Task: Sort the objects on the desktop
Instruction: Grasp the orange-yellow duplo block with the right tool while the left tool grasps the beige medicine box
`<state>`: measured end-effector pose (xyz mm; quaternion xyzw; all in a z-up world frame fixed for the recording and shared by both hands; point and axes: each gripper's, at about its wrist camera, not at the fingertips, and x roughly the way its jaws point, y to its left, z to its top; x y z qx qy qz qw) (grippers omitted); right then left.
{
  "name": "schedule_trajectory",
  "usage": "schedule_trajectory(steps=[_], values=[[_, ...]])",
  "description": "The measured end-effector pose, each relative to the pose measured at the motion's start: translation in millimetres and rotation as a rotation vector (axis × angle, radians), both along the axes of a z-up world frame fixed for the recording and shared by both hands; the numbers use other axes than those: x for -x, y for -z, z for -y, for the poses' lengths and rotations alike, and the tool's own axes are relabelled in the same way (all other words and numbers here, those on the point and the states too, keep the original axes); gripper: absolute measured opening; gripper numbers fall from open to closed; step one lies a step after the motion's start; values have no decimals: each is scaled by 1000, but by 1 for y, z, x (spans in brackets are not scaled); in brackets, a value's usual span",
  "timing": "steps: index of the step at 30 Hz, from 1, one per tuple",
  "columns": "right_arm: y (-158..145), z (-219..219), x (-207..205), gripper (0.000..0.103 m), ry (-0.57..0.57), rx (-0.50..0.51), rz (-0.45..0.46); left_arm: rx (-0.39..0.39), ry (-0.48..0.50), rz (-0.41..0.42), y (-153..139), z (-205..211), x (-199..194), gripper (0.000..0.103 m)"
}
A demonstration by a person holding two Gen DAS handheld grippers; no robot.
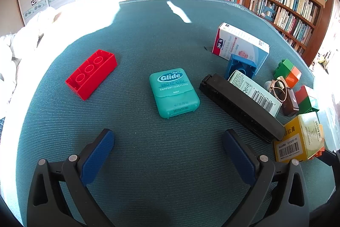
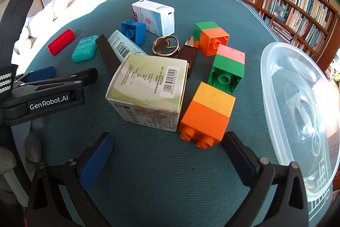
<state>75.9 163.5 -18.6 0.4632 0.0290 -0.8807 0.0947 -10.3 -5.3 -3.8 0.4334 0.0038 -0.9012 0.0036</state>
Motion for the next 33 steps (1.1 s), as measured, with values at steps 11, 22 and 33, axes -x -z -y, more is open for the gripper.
schedule_trajectory(steps=[11,22,33], values=[[-16,-22,-4,103,-19,116,-17,-55,-13,-12,-6,9,4,103],[-16,-11,22,103,77,180,-46,-65,-53,-15,-8,17,0,103],[-22,63,21,103,-202,191,-49,35,-138,-78,-12,50,-2,103]])
